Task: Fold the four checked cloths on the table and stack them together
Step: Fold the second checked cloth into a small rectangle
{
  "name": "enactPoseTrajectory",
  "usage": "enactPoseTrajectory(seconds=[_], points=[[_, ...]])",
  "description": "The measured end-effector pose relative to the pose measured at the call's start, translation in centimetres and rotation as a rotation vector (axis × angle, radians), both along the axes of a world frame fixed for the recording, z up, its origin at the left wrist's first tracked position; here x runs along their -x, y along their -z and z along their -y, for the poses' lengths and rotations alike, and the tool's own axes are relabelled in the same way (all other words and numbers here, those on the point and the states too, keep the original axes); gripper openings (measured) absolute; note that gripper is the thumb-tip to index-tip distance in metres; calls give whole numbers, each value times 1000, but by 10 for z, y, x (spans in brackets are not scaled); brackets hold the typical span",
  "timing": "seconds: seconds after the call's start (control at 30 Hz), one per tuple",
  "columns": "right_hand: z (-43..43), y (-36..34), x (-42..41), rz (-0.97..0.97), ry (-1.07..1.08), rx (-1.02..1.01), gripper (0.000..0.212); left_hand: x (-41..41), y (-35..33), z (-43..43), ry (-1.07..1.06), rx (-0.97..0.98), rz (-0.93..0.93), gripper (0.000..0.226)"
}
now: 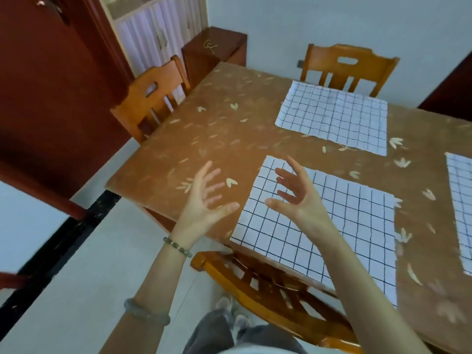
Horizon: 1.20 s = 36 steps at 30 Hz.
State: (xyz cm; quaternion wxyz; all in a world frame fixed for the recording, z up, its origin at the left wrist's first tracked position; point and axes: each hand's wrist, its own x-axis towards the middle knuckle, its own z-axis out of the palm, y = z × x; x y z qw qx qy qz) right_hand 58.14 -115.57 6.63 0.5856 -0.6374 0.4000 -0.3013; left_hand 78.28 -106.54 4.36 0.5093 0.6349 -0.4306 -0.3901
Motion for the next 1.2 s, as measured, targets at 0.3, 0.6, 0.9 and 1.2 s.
enactPoseTrajectory(seconds=[0.3,0.6,0.9,1.2], points=[[8,16,32,-36,308,-30,86,-13,18,60,272,-78,-56,119],[15,38,91,-129,423,-76,83,17,43,106,424,-174,-44,116],[55,73,162,-131,412,-128,69,65,78,141,345,-252,13,81],[150,130,230,-270,599,-113,38,60,129,220,212,-364,290,54]])
